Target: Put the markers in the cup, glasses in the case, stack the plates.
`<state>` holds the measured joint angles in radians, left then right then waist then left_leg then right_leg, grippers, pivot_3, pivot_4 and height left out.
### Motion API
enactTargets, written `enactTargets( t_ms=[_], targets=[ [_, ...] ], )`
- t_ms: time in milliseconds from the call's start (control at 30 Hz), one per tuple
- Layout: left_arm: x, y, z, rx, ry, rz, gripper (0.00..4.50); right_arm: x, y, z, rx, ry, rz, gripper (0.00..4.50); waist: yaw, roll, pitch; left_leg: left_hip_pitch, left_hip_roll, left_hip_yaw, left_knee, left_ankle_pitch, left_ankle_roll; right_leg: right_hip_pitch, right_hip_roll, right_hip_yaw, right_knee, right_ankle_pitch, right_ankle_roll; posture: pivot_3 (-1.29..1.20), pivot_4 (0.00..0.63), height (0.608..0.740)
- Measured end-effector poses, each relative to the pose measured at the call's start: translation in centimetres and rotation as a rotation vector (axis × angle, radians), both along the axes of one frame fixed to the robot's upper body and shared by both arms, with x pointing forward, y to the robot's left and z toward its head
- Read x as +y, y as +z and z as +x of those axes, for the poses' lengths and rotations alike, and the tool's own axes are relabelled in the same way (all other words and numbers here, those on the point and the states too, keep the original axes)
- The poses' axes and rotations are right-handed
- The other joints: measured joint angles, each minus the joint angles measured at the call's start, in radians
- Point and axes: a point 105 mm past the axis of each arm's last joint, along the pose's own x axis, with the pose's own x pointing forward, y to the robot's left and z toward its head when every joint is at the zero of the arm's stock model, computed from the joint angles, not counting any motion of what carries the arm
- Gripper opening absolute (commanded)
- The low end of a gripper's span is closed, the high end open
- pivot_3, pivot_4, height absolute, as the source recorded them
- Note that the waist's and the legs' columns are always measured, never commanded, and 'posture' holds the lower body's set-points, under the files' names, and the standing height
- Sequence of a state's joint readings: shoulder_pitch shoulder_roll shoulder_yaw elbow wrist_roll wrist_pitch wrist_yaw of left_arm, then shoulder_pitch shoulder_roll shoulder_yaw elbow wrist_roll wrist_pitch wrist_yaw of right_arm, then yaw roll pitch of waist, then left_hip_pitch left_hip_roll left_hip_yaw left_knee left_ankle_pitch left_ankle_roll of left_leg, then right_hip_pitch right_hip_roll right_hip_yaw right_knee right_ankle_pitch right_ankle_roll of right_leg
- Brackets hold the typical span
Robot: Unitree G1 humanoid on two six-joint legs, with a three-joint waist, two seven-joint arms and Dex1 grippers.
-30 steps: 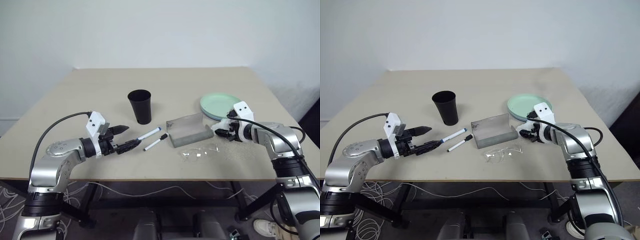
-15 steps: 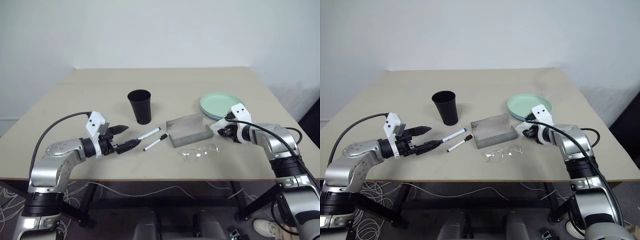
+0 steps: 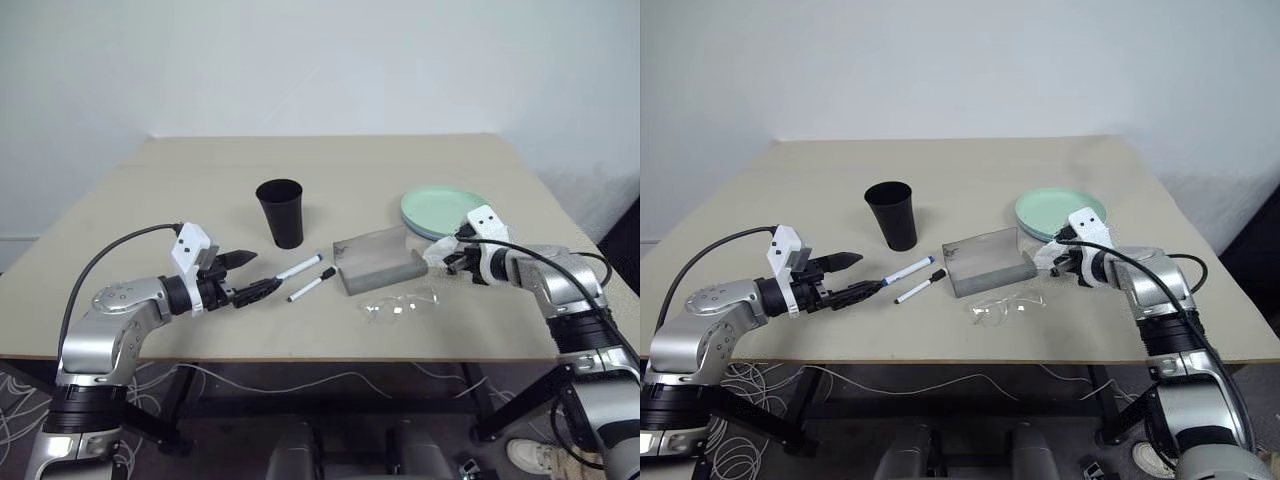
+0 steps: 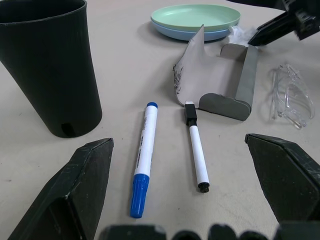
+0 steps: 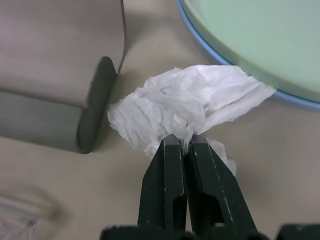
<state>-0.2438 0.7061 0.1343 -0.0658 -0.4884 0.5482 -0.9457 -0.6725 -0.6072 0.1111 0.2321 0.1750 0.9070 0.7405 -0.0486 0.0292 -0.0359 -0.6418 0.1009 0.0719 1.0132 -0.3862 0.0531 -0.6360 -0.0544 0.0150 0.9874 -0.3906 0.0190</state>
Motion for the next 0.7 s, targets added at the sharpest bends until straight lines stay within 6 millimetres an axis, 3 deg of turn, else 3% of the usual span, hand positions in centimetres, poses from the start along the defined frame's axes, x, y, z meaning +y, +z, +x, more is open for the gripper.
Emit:
enactTargets(
  t_ms=[267,400,500,700],
  targets=[
    [0.0,0.0,0.0,0.001,0.0,0.0,4.5,1.1,9.1,0.8,-0.204,0.125,0.142,0.05,0.0,0.0,0.0,0.001,0.0,0.0,-0.001,0.0,0.0,0.0,0.0,-0.001,0.0,0.0,0.0,0.0,0.0,0.615],
    [0.0,0.0,0.0,0.001,0.001,-0.001,4.5,1.2,11.8,2.2,-0.285,0.087,0.199,0.05,0.001,0.0,0.0,0.001,0.0,0.0,-0.001,0.0,0.0,0.0,0.0,-0.001,0.0,0.0,0.0,0.0,0.0,0.615],
    [0.0,0.0,0.1,0.0,0.001,-0.002,4.5,0.7,10.8,3.8,-0.293,0.003,0.181,0.05,0.001,-0.001,-0.001,0.001,0.0,0.001,-0.001,0.0,0.0,0.0,0.0,-0.001,0.0,0.0,0.0,0.0,0.0,0.615],
    [0.0,0.0,0.3,0.002,0.003,-0.008,4.5,-0.4,4.7,6.6,-0.249,-0.137,0.075,0.05,0.0,-0.001,-0.001,-0.002,0.0,0.002,0.0,0.0,0.0,-0.002,-0.001,0.0,0.001,0.0,0.0,0.0,0.0,0.615]
  ],
)
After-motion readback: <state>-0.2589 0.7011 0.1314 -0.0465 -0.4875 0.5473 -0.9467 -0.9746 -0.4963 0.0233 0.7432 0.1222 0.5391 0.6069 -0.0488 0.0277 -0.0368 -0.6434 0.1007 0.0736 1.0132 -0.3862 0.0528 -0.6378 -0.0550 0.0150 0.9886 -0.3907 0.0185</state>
